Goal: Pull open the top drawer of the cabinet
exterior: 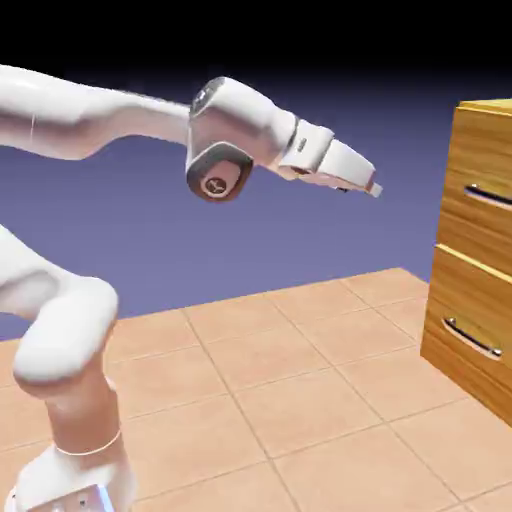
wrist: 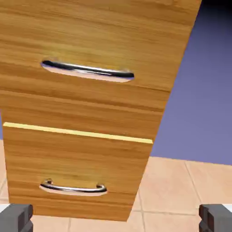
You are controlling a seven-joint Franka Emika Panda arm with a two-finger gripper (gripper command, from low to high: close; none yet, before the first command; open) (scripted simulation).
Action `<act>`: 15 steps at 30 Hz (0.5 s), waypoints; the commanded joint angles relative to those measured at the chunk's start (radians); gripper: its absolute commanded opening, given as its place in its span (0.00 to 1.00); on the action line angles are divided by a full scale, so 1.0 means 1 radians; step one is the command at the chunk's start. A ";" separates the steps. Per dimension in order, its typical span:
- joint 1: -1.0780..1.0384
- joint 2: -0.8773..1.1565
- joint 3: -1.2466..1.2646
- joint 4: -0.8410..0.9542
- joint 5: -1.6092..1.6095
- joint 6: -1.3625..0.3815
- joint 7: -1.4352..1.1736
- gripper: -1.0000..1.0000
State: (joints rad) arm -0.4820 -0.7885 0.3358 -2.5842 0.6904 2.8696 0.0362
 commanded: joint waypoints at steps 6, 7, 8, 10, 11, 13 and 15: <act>-0.183 -0.081 0.124 0.084 0.256 -0.062 -0.261 0.50; -0.213 -0.094 0.145 0.098 0.298 -0.072 -0.304 0.50; -0.244 -0.108 0.166 0.111 0.341 -0.083 -0.348 0.50; -0.305 -0.135 0.207 0.139 0.426 -0.103 -0.435 0.50; -0.335 -0.148 0.228 0.153 0.469 -0.114 -0.478 0.50; -0.396 -0.175 0.269 0.181 0.554 -0.134 -0.565 0.50; -0.457 -0.202 0.311 0.209 0.639 -0.155 -0.652 0.50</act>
State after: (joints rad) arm -0.9391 -0.9907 0.6466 -2.3752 1.3294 2.7147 -0.6161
